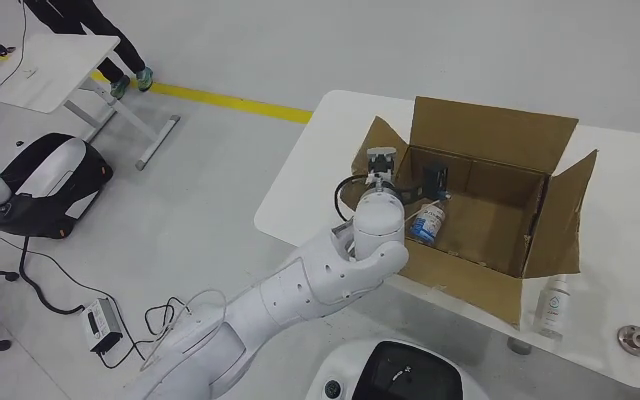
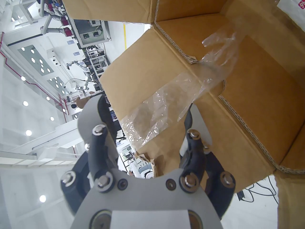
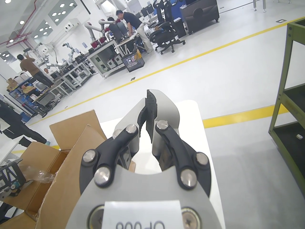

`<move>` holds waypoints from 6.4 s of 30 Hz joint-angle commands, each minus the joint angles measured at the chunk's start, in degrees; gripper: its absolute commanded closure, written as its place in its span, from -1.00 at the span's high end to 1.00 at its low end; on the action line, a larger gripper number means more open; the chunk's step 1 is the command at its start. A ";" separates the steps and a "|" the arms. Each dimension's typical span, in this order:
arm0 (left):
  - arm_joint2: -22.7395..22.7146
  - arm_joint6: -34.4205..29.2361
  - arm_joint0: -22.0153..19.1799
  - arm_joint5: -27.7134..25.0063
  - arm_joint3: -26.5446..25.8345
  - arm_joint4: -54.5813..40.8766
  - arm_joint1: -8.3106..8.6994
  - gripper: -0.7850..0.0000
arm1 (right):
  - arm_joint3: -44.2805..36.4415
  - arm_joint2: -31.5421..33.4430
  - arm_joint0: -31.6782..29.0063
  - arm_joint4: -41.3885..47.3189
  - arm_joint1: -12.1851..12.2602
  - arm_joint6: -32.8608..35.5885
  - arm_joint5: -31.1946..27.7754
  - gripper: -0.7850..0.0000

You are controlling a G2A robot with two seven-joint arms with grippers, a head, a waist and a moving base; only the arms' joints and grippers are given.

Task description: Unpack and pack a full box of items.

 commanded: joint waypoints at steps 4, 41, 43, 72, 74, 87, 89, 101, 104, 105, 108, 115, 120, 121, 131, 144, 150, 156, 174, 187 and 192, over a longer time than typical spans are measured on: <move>-0.50 0.15 0.43 -0.48 0.79 0.83 -0.57 -0.58 | -0.19 0.10 -0.21 0.24 0.02 0.03 0.09 -1.00; -5.18 0.41 2.60 -5.06 1.56 -0.96 -3.38 1.00 | -2.07 0.33 -1.85 0.54 0.08 -0.46 1.03 -1.00; -4.91 0.33 2.25 -4.63 2.27 -0.07 -3.65 1.00 | -2.16 0.37 -1.94 0.54 0.08 -0.50 1.11 -1.00; -2.76 0.75 -2.00 -0.02 12.41 -1.80 -8.58 0.44 | -4.07 0.67 -3.47 3.27 0.07 1.00 -0.13 -0.50; -2.95 0.94 -1.97 -0.04 12.94 -1.49 -8.75 -0.22 | -4.31 0.63 -3.46 3.89 0.11 1.78 -0.52 -0.28; -4.17 1.51 -1.80 -0.24 14.44 0.95 -9.72 -1.00 | -4.81 0.51 -3.45 5.23 0.15 2.02 -0.63 -0.01; -4.31 1.68 -1.74 -0.40 14.50 1.42 -9.85 -1.00 | -4.71 0.61 -3.39 5.24 0.17 1.99 -0.56 -0.02; -8.15 2.85 -0.69 0.66 10.30 0.23 -10.40 -1.00 | -4.36 0.07 -3.06 5.14 0.21 1.65 -0.17 -0.08; -10.20 2.30 0.29 -0.18 7.38 -0.07 -10.16 -1.00 | -4.14 -0.19 -3.00 5.05 0.21 1.60 -0.21 -0.09; -10.84 2.18 0.62 -0.41 6.57 0.21 -10.06 -1.00 | -4.06 -0.26 -2.99 5.02 0.22 1.63 -0.22 -0.09; -12.57 1.87 1.54 -1.43 4.65 1.04 -9.76 -1.00 | -3.98 -0.47 -2.89 5.00 0.23 1.71 -0.20 -0.04; -17.45 1.62 4.30 -4.82 -4.09 -6.50 -9.61 0.71 | -4.60 -0.82 -1.94 13.15 0.06 4.12 0.38 1.00; -20.69 1.16 6.47 -9.90 -11.37 -13.36 -9.34 1.00 | -5.48 -0.53 -0.94 23.74 0.14 12.21 2.67 1.00; -21.38 1.12 6.84 -11.02 -12.61 -14.91 -9.26 1.00 | -5.95 -0.73 -0.83 24.56 0.28 15.00 3.42 1.00; -28.44 -0.63 8.79 -16.31 -20.26 -27.02 -8.37 1.00 | -8.88 -8.81 -0.06 14.06 1.82 32.40 3.56 1.00; -30.69 -0.77 9.04 -16.17 -21.31 -29.98 -7.97 1.00 | -8.59 -10.24 -0.22 12.95 1.94 32.58 2.75 1.00; -30.69 -0.77 9.04 -16.17 -21.31 -29.98 -7.97 1.00 | -8.82 -15.45 3.96 12.17 2.04 35.66 6.23 1.00; -30.69 -0.77 9.04 -16.17 -21.31 -29.98 -7.97 1.00 | -7.68 -21.82 9.11 5.62 2.12 39.92 13.09 0.47; -30.69 -0.77 9.04 -16.17 -21.31 -29.98 -7.97 1.00 | -5.99 -17.89 9.12 8.96 2.68 43.51 17.10 -1.00; -30.69 -0.77 9.04 -16.17 -21.31 -29.98 -7.97 1.00 | 1.08 -10.96 12.79 19.00 4.14 51.23 8.30 -1.00; -30.69 -0.77 9.04 -16.17 -21.31 -29.98 -7.97 1.00 | 4.65 -10.12 14.75 22.15 4.82 54.78 4.03 -1.00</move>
